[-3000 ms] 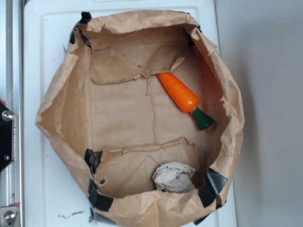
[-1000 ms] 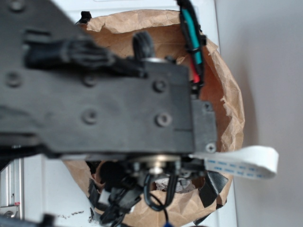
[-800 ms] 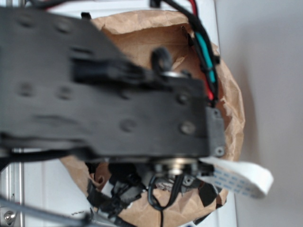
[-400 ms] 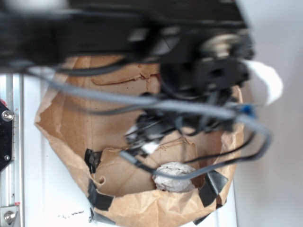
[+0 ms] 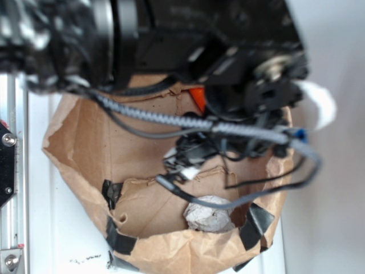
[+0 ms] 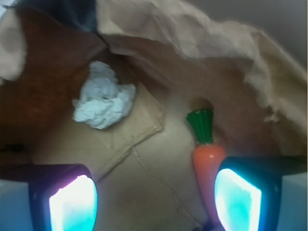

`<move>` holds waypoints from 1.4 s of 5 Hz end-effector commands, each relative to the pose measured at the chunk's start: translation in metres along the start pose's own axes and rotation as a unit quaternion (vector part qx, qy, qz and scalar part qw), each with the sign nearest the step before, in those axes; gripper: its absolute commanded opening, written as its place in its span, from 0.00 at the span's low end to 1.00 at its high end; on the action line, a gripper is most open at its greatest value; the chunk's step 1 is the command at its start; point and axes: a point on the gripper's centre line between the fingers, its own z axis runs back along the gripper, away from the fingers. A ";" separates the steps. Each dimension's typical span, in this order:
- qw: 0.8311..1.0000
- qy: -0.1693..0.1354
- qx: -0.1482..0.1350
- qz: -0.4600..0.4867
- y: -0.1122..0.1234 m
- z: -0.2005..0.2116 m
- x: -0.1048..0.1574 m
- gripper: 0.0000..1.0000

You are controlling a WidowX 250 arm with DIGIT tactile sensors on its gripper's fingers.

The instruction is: Grab the carrot.

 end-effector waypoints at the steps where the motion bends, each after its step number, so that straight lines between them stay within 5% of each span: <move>1: 1.000 0.000 0.014 -0.004 -0.002 -0.021 0.026 1.00; 3: 0.997 -0.008 0.062 -0.041 -0.022 -0.015 -0.034 1.00; 4: 0.995 0.013 0.096 -0.033 -0.025 -0.016 -0.064 1.00; 7: 0.996 0.016 0.087 0.001 -0.036 -0.008 -0.076 1.00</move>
